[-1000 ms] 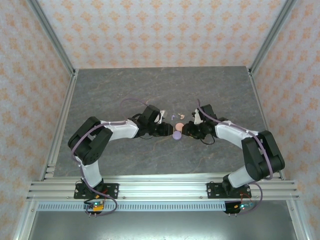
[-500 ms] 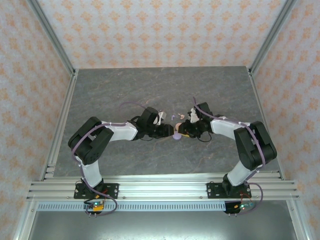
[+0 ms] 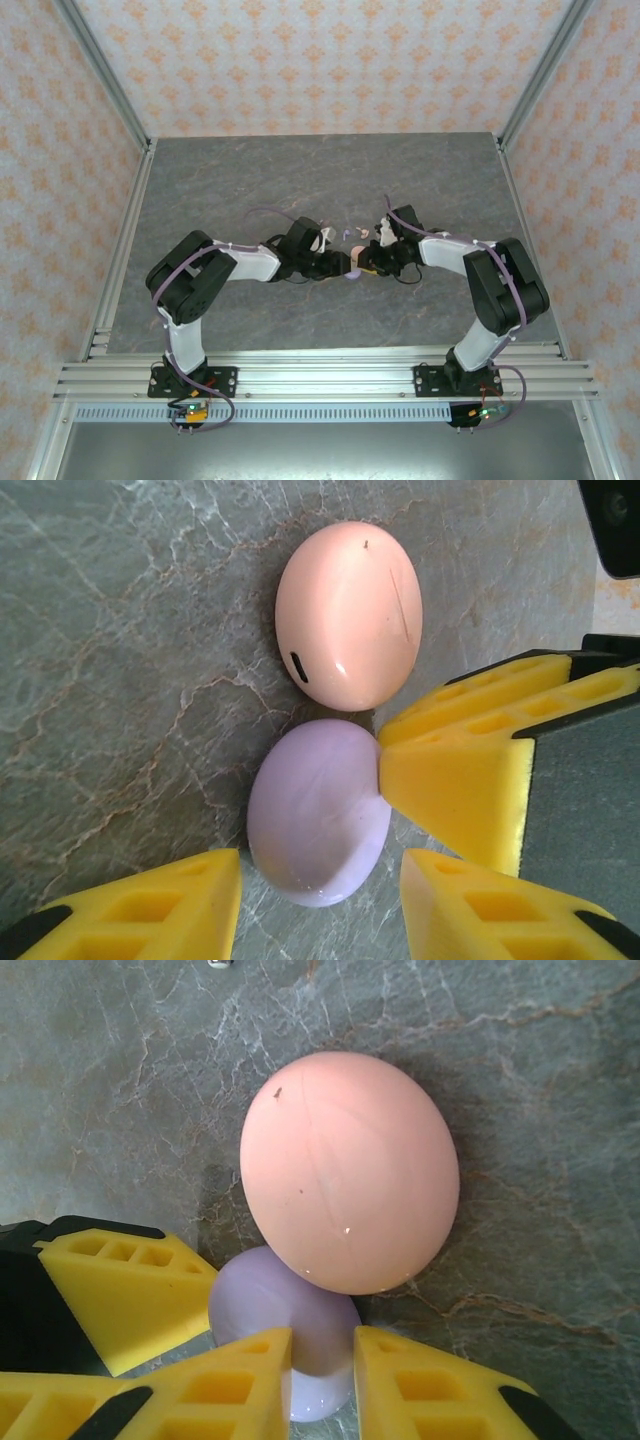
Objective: Insert wireless bluetooth earbuds into charging case
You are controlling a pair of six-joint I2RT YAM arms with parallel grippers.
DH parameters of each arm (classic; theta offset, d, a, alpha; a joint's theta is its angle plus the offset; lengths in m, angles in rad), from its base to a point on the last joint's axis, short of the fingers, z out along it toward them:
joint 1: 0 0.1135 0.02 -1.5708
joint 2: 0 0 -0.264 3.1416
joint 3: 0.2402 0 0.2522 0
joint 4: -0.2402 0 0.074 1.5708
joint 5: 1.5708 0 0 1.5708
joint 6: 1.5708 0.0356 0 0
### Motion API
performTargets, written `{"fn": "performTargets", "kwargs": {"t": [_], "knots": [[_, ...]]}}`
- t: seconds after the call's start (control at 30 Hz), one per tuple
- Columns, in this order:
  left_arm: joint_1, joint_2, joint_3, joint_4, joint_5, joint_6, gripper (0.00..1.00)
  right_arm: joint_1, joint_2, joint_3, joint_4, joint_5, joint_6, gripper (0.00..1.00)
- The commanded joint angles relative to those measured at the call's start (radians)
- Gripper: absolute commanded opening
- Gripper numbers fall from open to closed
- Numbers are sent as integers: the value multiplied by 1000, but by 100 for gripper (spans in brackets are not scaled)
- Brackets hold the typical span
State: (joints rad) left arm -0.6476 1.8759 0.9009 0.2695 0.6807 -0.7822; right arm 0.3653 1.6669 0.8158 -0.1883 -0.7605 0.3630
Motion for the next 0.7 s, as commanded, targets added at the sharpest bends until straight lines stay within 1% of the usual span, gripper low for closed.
{"fn": "performTargets", "kwargs": {"t": [0.0,0.27,0.67], "knots": [[-16,63,12,39,16,-31,46,-7,13,1,7,15,-6,20],[-21,99,11,82,20,-70,43,-6,12,-26,28,12,3,18],[-20,116,10,116,-1,-102,35,-6,-14,-35,40,-11,14,18]]}}
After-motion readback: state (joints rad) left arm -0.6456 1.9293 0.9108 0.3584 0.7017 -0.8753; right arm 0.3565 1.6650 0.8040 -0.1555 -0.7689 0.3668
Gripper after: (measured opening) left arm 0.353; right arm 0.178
